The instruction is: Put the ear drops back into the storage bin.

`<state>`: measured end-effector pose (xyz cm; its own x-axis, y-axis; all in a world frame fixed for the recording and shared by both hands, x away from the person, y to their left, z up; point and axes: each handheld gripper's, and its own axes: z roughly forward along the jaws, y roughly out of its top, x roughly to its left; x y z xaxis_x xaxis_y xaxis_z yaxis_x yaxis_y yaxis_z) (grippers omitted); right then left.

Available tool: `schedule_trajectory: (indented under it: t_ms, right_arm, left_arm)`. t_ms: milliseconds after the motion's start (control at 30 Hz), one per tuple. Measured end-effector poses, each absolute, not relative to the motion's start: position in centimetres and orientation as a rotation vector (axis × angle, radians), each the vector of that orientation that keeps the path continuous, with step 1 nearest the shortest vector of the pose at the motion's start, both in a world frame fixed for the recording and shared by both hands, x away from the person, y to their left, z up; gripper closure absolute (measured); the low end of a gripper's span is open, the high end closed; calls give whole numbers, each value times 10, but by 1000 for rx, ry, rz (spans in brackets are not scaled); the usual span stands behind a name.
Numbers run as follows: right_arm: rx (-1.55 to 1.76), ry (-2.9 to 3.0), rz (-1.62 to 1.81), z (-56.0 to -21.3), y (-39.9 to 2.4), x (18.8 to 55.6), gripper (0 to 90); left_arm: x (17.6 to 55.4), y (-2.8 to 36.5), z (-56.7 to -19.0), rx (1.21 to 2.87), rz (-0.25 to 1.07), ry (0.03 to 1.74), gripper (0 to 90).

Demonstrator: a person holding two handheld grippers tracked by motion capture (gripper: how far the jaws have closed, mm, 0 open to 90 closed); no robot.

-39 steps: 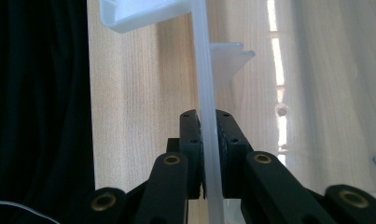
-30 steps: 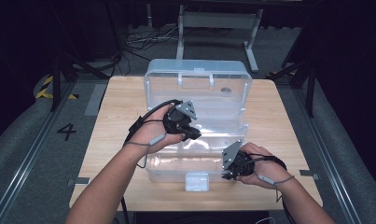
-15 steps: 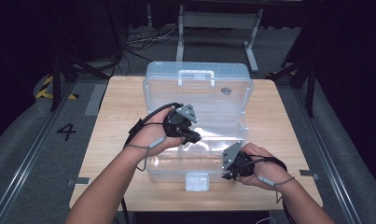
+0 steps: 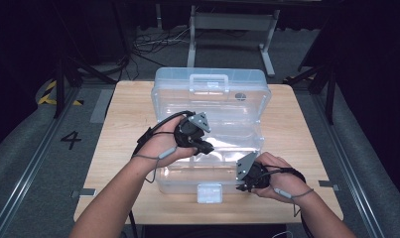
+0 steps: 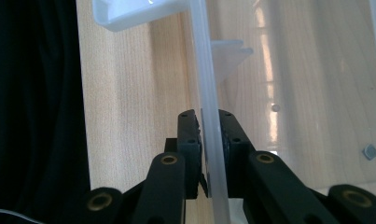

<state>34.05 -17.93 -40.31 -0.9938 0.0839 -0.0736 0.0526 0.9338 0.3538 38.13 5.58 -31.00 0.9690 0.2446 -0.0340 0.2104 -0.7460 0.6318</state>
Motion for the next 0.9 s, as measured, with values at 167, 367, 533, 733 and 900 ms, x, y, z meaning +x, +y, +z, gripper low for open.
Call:
schedule_trajectory:
  t_ms: [167, 367, 533, 733, 900]
  right_arm:
    - [116, 3001, 551, -403, -179, 340, 811]
    - [123, 2999, 560, -403, -180, 340, 789]
    - [139, 2999, 564, -403, -180, 339, 775]
    - [155, 2999, 567, -403, -180, 338, 767]
    - [149, 2995, 567, -403, -180, 338, 749]
  left_arm:
    - [381, 56, -310, 2438, 60, 320, 854]
    - [381, 55, -311, 2444, 59, 316, 854]
    - [380, 55, -311, 2446, 53, 318, 855]
    - [379, 54, -311, 2457, 49, 313, 855]
    - [379, 54, -312, 2458, 46, 307, 856]
